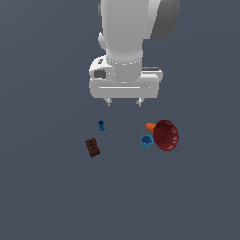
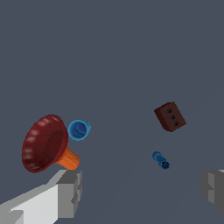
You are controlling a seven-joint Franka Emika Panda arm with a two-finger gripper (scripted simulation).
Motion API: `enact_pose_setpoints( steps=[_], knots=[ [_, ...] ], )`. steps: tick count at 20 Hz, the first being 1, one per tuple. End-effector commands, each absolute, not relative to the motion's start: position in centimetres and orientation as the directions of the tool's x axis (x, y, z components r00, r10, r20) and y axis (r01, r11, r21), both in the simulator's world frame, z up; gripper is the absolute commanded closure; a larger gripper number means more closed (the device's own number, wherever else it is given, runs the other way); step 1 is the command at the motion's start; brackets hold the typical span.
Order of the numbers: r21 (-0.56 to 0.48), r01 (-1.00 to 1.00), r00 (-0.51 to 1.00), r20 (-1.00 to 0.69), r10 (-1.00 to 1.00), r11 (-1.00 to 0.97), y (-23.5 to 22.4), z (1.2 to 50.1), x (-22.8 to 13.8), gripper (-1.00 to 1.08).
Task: Pick up a designated object from a clutter of objects.
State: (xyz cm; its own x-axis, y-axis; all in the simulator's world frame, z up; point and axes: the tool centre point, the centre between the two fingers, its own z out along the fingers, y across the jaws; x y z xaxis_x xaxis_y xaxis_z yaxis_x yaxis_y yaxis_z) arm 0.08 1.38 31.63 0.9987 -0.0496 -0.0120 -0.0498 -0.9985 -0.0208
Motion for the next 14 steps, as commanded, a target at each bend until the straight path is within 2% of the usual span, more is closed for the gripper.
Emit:
enact_pose_setpoints(
  steps=[1,14],
  knots=[
    [-0.021,-0.05,0.999,-0.012,-0.05,-0.999,1.4,31.6,0.1,-0.92],
    [-0.038,-0.003,0.999,-0.054,-0.001,-0.999,3.6,30.5,-0.8,-0.92]
  ],
)
